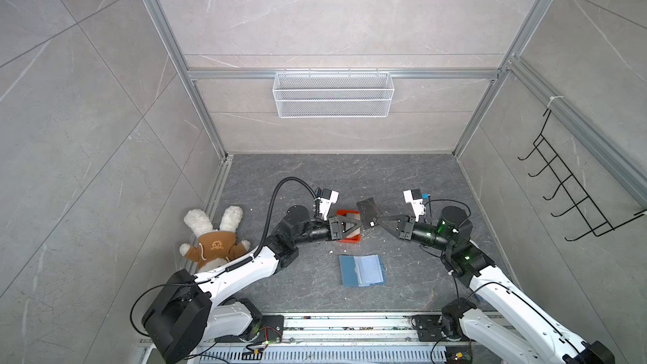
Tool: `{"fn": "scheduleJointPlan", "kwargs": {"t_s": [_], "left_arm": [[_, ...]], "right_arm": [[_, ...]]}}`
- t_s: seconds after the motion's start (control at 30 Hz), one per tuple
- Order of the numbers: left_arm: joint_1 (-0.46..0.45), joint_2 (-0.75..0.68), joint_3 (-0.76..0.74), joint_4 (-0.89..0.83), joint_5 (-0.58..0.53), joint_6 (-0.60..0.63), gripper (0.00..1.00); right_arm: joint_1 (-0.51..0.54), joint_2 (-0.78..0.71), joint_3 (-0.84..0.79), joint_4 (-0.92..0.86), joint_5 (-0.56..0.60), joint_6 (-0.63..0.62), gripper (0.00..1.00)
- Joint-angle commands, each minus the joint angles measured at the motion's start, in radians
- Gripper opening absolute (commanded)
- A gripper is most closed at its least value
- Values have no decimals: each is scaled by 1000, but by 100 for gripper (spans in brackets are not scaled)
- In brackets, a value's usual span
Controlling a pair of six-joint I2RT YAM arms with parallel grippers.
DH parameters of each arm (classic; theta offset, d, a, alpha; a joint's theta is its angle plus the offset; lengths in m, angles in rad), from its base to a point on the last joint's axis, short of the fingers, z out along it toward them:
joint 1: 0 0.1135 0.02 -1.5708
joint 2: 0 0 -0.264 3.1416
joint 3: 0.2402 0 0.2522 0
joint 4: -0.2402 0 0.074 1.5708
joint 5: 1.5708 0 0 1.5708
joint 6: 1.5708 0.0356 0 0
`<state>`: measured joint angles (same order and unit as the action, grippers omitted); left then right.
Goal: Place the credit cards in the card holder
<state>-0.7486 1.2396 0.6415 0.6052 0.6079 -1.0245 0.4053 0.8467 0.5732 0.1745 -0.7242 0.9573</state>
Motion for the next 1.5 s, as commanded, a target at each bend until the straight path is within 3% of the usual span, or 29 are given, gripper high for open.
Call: {"fn": "scheduleJointPlan", "kwargs": {"t_s": [0.0, 0.53, 0.83, 0.93, 1.0, 1.17, 1.47], "left_arm": [[-4, 7, 41, 72, 7, -19, 23], [-3, 63, 79, 152, 32, -68, 22], [-3, 64, 82, 158, 28, -72, 10], [-3, 58, 76, 138, 19, -61, 5], [-3, 52, 68, 114, 5, -55, 4], [0, 34, 50, 21, -28, -36, 4], [-29, 29, 10, -225, -116, 26, 3]], "right_arm": [[-3, -18, -21, 35, -24, 20, 0], [-3, -24, -40, 82, -44, 57, 0], [-4, -17, -50, 92, -43, 69, 0], [-3, -6, -47, 85, -52, 67, 12], [-3, -4, -40, 33, -38, 37, 22], [-2, -35, -18, -203, 54, -106, 32], [3, -60, -16, -539, 255, -334, 33]]}}
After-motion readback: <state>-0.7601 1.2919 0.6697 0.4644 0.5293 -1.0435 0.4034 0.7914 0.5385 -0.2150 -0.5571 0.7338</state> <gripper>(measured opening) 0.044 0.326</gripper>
